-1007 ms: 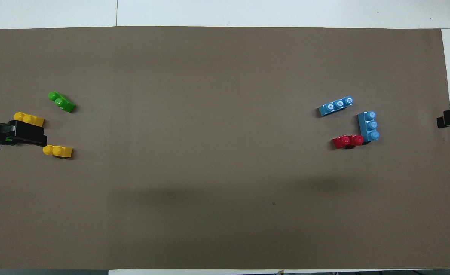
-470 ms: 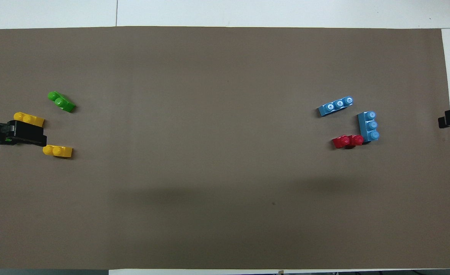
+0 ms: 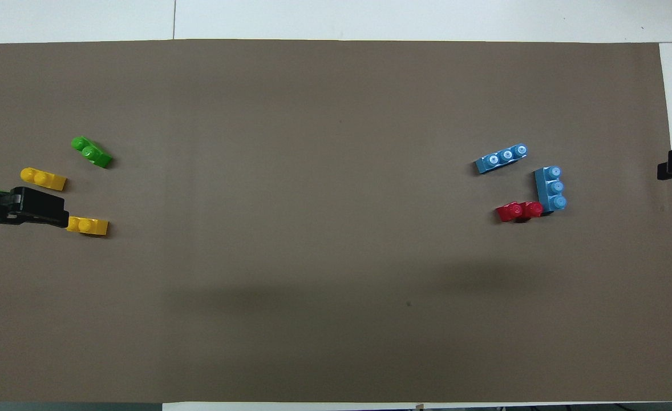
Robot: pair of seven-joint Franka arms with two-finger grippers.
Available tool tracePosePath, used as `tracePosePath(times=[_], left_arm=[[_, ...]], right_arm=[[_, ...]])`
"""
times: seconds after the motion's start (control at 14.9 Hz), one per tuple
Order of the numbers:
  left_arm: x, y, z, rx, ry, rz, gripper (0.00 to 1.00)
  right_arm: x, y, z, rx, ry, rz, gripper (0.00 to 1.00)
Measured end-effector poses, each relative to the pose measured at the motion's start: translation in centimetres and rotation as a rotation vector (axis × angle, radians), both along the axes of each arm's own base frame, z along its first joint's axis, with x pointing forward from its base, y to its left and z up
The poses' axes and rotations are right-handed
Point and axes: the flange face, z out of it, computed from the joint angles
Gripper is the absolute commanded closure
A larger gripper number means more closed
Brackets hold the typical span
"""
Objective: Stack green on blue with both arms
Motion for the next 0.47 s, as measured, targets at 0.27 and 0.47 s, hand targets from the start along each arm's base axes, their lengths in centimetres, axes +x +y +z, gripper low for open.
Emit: tracePosePath(times=[0.27,0.47], left_arm=[[0.1,3.4,-0.2,0.0,0.006,0.075,0.0],[-0.2,6.2,-0.8,0.009,0.017,0.204,0.0]], right_arm=[[-0.1,0.1,-0.2,0.002,0.014,-0.309,0.08],[-0.2,0.2,-0.7,-0.001,0.043,-0.504,0.08]])
